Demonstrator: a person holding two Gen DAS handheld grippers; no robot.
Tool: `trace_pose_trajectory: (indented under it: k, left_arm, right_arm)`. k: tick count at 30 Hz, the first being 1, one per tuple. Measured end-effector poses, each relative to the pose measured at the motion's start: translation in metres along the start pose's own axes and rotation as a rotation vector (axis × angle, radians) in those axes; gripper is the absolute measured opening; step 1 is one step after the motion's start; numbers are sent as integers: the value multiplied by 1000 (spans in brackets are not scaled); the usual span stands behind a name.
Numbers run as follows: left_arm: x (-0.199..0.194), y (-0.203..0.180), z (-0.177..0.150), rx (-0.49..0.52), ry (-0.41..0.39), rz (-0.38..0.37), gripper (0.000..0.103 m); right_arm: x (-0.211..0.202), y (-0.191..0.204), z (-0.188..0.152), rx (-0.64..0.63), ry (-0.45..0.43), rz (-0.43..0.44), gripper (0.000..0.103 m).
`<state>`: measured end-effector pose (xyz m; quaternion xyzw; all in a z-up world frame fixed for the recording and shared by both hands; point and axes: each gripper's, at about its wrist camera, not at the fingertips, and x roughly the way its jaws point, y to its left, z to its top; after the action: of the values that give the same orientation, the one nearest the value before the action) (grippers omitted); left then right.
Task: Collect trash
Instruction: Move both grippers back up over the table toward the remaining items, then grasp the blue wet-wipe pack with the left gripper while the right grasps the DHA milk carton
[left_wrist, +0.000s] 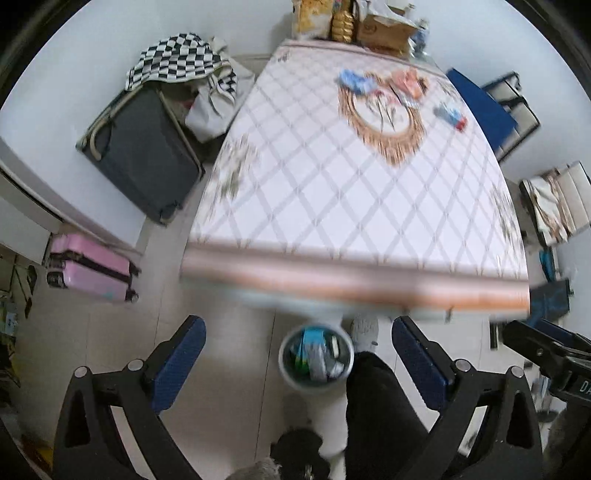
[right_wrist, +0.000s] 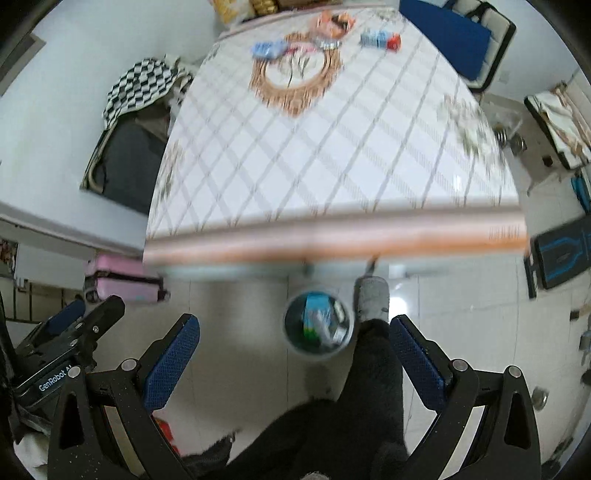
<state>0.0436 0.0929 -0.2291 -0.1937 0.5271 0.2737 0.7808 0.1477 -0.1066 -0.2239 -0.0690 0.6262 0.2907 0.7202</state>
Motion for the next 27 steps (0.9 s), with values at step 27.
trace_pose_trajectory:
  k: [27]
  left_arm:
    - [268, -121, 402, -311, 193, 36, 103]
  right_arm:
    - [248, -135, 550, -292, 212, -329, 72]
